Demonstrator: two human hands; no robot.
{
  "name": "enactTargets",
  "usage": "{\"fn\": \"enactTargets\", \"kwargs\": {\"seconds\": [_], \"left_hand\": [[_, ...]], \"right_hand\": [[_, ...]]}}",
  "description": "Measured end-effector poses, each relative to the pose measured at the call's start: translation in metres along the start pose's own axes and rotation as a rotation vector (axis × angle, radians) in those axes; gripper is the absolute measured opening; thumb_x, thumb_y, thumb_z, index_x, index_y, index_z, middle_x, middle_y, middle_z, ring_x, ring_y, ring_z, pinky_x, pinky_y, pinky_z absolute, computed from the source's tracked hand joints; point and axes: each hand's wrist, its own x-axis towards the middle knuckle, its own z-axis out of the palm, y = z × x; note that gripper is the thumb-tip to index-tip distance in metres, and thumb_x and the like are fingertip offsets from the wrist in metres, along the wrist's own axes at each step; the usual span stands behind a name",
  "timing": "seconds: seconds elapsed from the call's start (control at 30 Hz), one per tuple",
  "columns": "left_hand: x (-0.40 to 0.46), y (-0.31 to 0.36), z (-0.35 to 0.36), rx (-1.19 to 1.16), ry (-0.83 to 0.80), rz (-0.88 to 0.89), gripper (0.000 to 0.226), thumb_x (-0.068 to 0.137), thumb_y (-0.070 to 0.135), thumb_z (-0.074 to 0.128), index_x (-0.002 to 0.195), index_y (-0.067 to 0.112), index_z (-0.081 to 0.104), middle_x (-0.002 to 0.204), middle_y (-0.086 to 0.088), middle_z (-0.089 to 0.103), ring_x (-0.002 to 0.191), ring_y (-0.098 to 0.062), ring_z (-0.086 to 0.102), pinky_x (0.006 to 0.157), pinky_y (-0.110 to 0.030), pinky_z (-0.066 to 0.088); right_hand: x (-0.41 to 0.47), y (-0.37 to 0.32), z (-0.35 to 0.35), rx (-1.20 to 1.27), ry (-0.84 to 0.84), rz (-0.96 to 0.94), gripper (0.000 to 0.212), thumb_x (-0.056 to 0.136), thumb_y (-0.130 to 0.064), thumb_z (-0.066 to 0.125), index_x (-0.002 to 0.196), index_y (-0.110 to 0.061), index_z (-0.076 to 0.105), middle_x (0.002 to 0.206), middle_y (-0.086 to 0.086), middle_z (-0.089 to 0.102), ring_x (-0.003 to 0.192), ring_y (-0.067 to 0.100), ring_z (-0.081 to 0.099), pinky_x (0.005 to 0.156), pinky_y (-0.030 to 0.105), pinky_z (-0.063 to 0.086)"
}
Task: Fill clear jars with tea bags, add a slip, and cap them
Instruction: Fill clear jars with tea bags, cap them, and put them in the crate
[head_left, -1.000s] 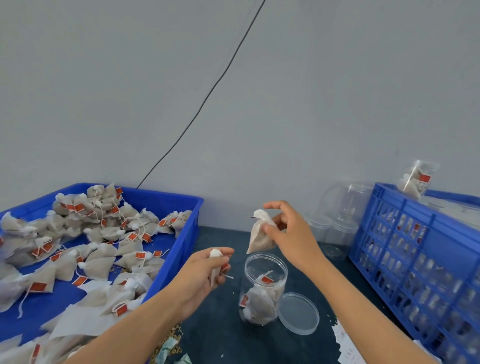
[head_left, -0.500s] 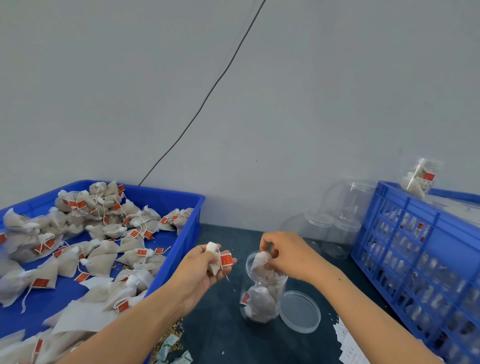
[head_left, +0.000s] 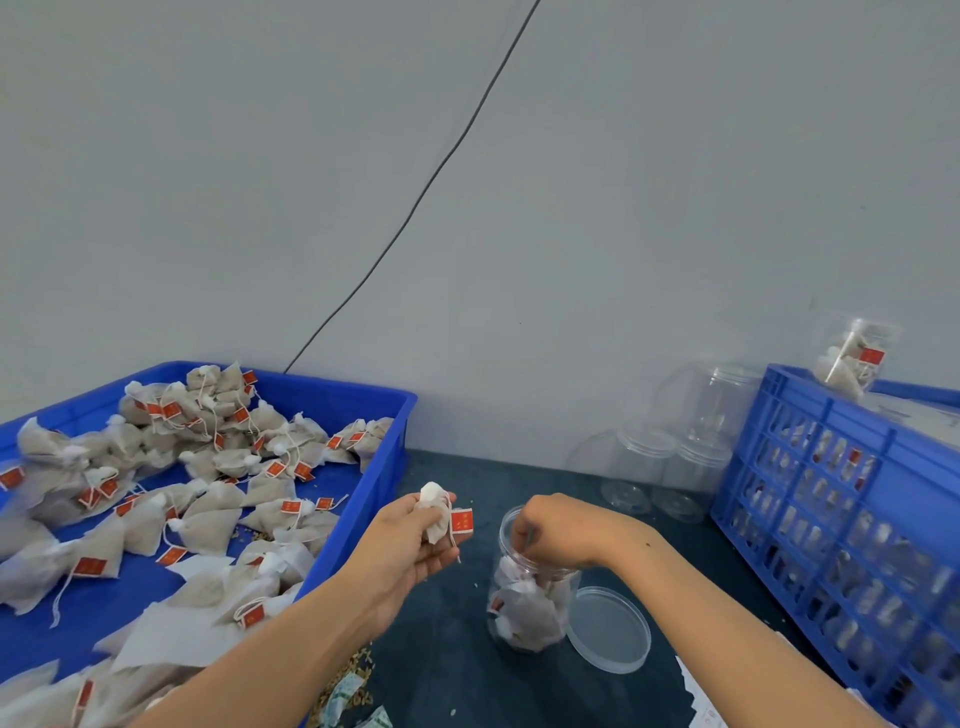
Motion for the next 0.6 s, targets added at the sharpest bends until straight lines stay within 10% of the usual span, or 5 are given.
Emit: {"fn": "enactTargets", "kwargs": {"seconds": [0.17, 0.37, 0.6], "left_hand": [[0.001, -0.001, 0.0003, -0.001, -0.005, 0.01, 0.023, 0.102, 0.011, 0.044, 0.119, 0.008, 0.059, 0.108, -0.016, 0.065, 0.089, -0.019, 0.066, 0.067, -0.029, 0.052], [0.0, -0.0021, -0.0008, 0.012, -0.007, 0.044, 0.023, 0.102, 0.014, 0.044, 0.112, 0.011, 0.064, 0.106, -0.013, 0.068, 0.088, -0.017, 0.069, 0.065, -0.026, 0.052], [-0.0012, -0.0017, -0.0017, 0.032, 0.003, 0.055, 0.023, 0.103, 0.017, 0.045, 0.108, 0.016, 0.067, 0.105, -0.01, 0.07, 0.093, -0.018, 0.069, 0.068, -0.027, 0.053]], "right_hand": [[0.0013, 0.0004, -0.0069, -0.017, 0.121, -0.017, 0.021, 0.086, -0.011, 0.06, 0.101, -0.017, 0.074, 0.107, 0.001, 0.07, 0.098, 0.022, 0.064, 0.087, 0.036, 0.052], [0.0041, -0.0018, 0.0016, -0.212, -0.026, 0.02, 0.026, 0.084, 0.001, 0.049, 0.062, -0.012, 0.044, 0.066, 0.006, 0.041, 0.063, 0.023, 0.035, 0.052, 0.029, 0.029], [0.0073, -0.0053, -0.0013, -0.186, -0.082, 0.011, 0.022, 0.09, -0.003, 0.047, 0.07, -0.012, 0.046, 0.068, -0.001, 0.04, 0.072, 0.023, 0.038, 0.05, 0.023, 0.025]]}}
